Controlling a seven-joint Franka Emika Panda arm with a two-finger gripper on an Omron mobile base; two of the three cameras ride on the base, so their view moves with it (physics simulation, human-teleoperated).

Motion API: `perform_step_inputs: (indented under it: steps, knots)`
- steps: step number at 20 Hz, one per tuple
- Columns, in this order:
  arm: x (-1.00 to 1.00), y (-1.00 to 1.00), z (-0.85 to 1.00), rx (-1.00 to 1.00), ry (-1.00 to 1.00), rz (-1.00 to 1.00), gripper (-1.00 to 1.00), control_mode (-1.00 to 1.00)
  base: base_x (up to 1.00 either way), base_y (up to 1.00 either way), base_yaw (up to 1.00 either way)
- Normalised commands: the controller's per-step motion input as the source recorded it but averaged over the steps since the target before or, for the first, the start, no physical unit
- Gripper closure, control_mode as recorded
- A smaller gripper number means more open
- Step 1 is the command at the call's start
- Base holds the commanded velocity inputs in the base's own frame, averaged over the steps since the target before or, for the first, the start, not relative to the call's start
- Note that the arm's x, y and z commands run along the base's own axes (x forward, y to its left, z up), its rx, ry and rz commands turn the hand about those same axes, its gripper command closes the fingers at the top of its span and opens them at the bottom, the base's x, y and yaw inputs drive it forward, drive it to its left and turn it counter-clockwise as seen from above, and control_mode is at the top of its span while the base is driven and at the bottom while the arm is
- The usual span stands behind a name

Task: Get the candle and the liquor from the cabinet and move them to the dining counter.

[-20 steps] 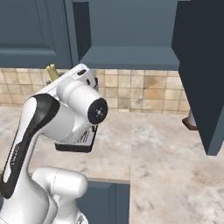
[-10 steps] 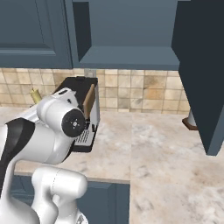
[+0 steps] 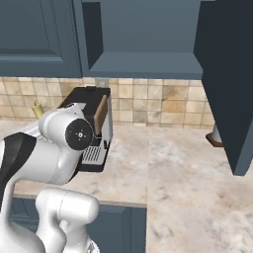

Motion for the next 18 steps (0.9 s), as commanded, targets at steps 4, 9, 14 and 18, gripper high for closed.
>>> perform_step_inputs:
  steps: [4,9,14,18]
  knots:
    - [-0.12,0.15,-0.2,-0.02,0.0,0.03,1.0,1.0,-0.18,0.25,0.06]
    - [0.0,0.0,0.0,0.0,0.0,0.0,1.0,1.0,-0.3,0.83,0.19]
    - [0.0,0.0,0.0,0.0,0.0,0.0,1.0,1.0,-0.3,0.86,0.23]
    - [0.0,0.0,0.0,0.0,0.0,0.0,1.0,1.0,-0.43,0.67,0.29]
